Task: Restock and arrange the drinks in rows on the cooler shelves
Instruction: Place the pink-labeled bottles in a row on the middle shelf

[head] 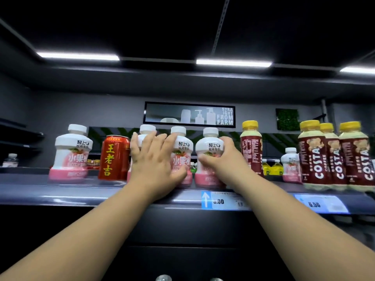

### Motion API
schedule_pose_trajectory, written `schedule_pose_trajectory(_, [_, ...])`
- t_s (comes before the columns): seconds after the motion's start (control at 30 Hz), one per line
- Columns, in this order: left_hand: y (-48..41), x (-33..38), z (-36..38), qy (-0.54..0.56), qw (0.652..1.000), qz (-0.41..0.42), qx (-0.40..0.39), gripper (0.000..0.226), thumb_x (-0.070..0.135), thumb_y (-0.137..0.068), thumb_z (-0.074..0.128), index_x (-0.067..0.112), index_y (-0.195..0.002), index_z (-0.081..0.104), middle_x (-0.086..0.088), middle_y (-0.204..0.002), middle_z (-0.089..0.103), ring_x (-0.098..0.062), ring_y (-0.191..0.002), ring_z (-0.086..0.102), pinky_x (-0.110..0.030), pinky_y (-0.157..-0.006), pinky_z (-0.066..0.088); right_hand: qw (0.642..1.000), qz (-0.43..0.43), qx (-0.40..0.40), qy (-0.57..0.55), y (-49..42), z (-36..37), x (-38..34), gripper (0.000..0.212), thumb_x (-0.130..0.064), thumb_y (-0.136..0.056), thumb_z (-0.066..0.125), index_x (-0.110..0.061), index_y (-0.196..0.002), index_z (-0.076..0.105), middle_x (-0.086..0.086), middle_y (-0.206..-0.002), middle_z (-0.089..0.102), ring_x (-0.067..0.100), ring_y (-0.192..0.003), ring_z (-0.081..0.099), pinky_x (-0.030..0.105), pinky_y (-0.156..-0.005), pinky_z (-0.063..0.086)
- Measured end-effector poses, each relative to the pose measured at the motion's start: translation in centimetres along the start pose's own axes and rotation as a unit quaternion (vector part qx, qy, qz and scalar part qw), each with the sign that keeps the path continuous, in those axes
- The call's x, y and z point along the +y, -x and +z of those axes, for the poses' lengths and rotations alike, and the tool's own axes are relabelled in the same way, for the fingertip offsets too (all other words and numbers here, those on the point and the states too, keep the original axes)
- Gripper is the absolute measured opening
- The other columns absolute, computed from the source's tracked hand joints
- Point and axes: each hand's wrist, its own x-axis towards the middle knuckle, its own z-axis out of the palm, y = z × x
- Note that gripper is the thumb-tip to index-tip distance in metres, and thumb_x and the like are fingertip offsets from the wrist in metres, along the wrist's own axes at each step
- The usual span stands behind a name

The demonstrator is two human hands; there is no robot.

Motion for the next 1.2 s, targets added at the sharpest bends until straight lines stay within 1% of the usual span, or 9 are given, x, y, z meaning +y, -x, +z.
schedule_pose_trajectory(0.1, [-0.1, -0.2, 0.2, -0.005, 1.000, -0.006, 0.013, 0.086, 0.072, -0.071, 0.035, 0.034, -0.148, 0.029, 0.007, -0.146, 0.043, -0.025, -0.149, 0.014, -0.057, -0.117, -0.011, 0.988, -0.039, 0.002, 0.152, 0.7, -0.3, 0.4, 0.086, -0.062, -0.077, 0.066, -0.030, -0.143, 0.023, 0.001, -0.118, 0.064, 0.027, -0.104, 0.063, 0.042, -0.088, 0.051])
schedule_pose_trajectory(0.23, [-0.3, -0.4, 0.0, 0.015, 1.000, 0.017, 0.011, 0.081, 0.072, -0.074, 0.036, 0.036, -0.146, 0.030, 0.012, -0.146, 0.044, -0.023, -0.150, 0.013, -0.057, -0.117, -0.009, 0.978, -0.067, 0.019, 0.195, 1.3, 0.3, 0.7, 0.095, -0.066, -0.084, 0.057, -0.026, -0.152, 0.004, 0.008, -0.128, 0.062, 0.033, -0.112, 0.061, 0.042, -0.088, 0.048])
schedule_pose_trajectory(0.4, [-0.1, -0.3, -0.1, 0.034, 0.999, 0.005, 0.016, 0.077, 0.070, -0.076, 0.038, 0.037, -0.146, 0.030, 0.010, -0.147, 0.045, -0.020, -0.151, 0.011, -0.054, -0.119, -0.008, 0.984, -0.062, 0.015, 0.169, 1.4, -0.1, 0.8, 0.094, -0.066, -0.083, 0.060, -0.030, -0.152, 0.006, 0.005, -0.132, 0.060, 0.031, -0.116, 0.059, 0.041, -0.089, 0.047])
schedule_pose_trajectory(0.6, [0.3, 0.3, 0.3, -0.023, 0.998, -0.027, 0.048, 0.070, 0.067, -0.078, 0.043, 0.028, -0.134, 0.036, 0.003, -0.135, 0.054, -0.025, -0.143, 0.027, -0.061, -0.117, 0.003, 0.982, -0.056, 0.029, 0.181, 1.5, -0.1, 1.2, 0.097, -0.066, -0.083, 0.060, -0.029, -0.152, 0.004, 0.008, -0.134, 0.055, 0.033, -0.119, 0.057, 0.041, -0.092, 0.045])
schedule_pose_trajectory(0.87, [0.3, 0.3, -0.2, -0.082, 0.991, -0.108, -0.015, 0.084, 0.083, -0.078, 0.019, 0.028, -0.140, 0.029, 0.005, -0.147, 0.044, -0.029, -0.148, 0.012, -0.063, -0.115, -0.007, 0.979, -0.064, 0.034, 0.190, 1.4, -0.2, 1.5, 0.096, -0.066, -0.085, 0.058, -0.028, -0.154, 0.002, 0.009, -0.133, 0.056, 0.033, -0.117, 0.057, 0.040, -0.087, 0.044])
schedule_pose_trajectory(0.93, [0.2, 0.3, -0.3, -0.057, 0.994, -0.094, -0.010, 0.082, 0.079, -0.077, 0.026, 0.025, -0.140, 0.034, 0.000, -0.138, 0.052, -0.030, -0.144, 0.023, -0.055, -0.116, 0.002, 0.979, -0.066, 0.033, 0.188, 1.3, -0.2, 1.5, 0.096, -0.066, -0.084, 0.058, -0.027, -0.154, 0.003, 0.010, -0.131, 0.057, 0.033, -0.117, 0.058, 0.040, -0.087, 0.044])
schedule_pose_trajectory(1.03, [0.2, 1.1, -0.4, -0.002, 0.999, -0.052, -0.002, 0.082, 0.069, -0.075, 0.040, 0.020, -0.140, 0.038, -0.006, -0.121, 0.058, -0.031, -0.118, 0.048, -0.044, -0.098, 0.033, 0.981, -0.072, 0.024, 0.177, 1.3, -0.1, 1.4, 0.098, -0.067, -0.083, 0.060, -0.028, -0.153, 0.004, 0.009, -0.133, 0.057, 0.033, -0.118, 0.057, 0.040, -0.090, 0.044])
schedule_pose_trajectory(1.13, [0.0, 2.4, -0.8, 0.133, 0.979, -0.141, -0.066, 0.085, 0.056, -0.079, 0.061, 0.030, -0.148, 0.019, -0.006, -0.138, 0.046, -0.031, -0.123, 0.048, -0.042, -0.099, 0.040, 0.984, -0.080, 0.017, 0.157, 1.3, -0.1, 1.4, 0.100, -0.071, -0.079, 0.061, -0.031, -0.152, 0.005, 0.006, -0.135, 0.057, 0.030, -0.120, 0.057, 0.040, -0.090, 0.045])
schedule_pose_trajectory(1.2, [0.2, 2.7, -0.5, 0.157, 0.968, -0.169, -0.097, 0.096, 0.054, -0.079, 0.066, 0.032, -0.152, 0.006, -0.004, -0.146, 0.046, -0.031, -0.127, 0.049, -0.042, -0.099, 0.041, 0.984, -0.081, 0.006, 0.160, 1.4, 0.0, 1.3, 0.105, -0.072, -0.077, 0.061, -0.032, -0.152, 0.000, 0.005, -0.136, 0.057, 0.029, -0.120, 0.057, 0.041, -0.092, 0.047])
